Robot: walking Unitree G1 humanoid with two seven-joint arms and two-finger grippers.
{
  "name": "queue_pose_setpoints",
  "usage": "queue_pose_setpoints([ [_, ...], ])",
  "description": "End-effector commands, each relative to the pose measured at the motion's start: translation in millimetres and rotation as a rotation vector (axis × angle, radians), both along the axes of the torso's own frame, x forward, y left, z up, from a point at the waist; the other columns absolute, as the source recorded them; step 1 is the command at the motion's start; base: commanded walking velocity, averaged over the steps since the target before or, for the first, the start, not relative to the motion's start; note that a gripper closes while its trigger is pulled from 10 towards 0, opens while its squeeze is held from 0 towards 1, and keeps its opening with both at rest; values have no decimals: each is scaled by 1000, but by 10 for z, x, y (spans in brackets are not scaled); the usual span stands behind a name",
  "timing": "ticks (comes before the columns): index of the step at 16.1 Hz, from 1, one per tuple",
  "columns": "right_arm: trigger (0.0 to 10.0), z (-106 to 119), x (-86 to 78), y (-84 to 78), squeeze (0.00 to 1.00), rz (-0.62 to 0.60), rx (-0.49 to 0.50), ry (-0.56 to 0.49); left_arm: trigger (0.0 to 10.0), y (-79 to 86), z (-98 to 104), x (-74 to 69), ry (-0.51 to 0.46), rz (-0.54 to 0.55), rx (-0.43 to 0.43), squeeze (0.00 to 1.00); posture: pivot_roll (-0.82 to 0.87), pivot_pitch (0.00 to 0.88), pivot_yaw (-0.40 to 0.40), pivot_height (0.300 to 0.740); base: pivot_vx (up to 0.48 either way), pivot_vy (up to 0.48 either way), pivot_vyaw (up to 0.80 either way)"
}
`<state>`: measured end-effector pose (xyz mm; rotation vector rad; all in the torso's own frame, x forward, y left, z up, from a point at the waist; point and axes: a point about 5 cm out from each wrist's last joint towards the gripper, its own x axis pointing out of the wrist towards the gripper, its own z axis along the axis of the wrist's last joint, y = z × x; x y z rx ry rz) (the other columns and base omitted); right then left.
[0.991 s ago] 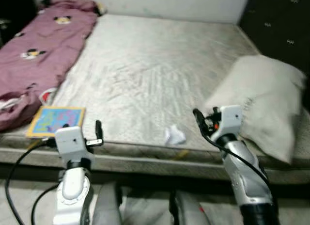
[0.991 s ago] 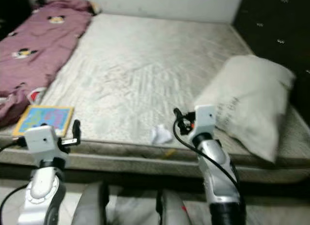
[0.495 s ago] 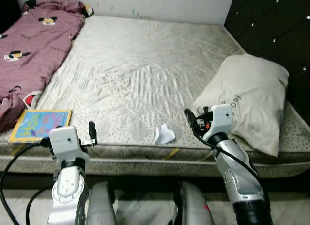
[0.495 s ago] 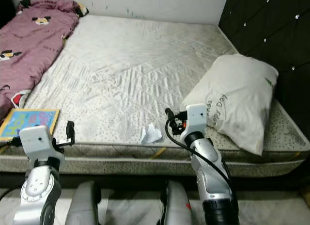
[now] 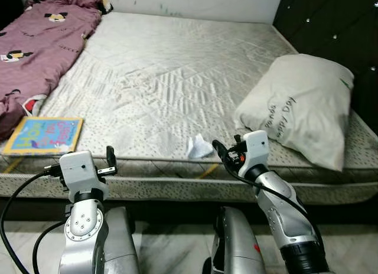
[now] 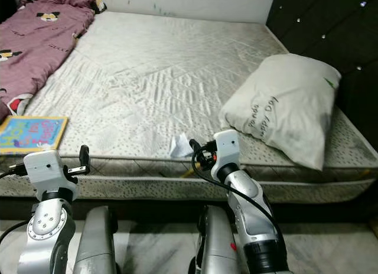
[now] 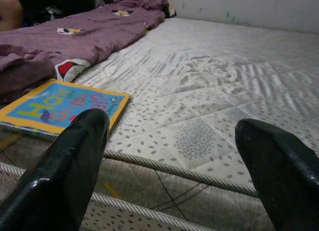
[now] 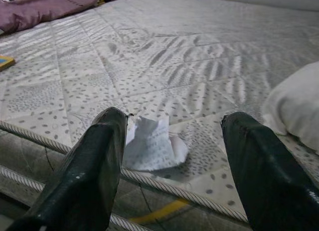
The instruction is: Clean up the room
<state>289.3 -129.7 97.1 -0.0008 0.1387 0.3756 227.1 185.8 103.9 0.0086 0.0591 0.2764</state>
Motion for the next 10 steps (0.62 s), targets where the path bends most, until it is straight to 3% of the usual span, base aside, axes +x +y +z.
queue_pose_setpoints([
  [1, 10000, 76, 48, -30, 0, -9, -14, -41, 10000, -17, 24, 34, -10, -1, 0, 0, 2, 0, -80, 516, 0, 0, 606],
  [4, 10000, 75, 68, 40, 0, 26, -9, -39, 10000, -21, 22, 39, -7, -1, -10, 0, 4, 0, -80, 516, 0, 0, 758],
  [10, 10000, -124, 246, 342, 0, 146, -115, 71, 10000, -14, 39, -153, 16, -8, -2, 0, 98, 0, -112, 516, 0, 0, 0],
])
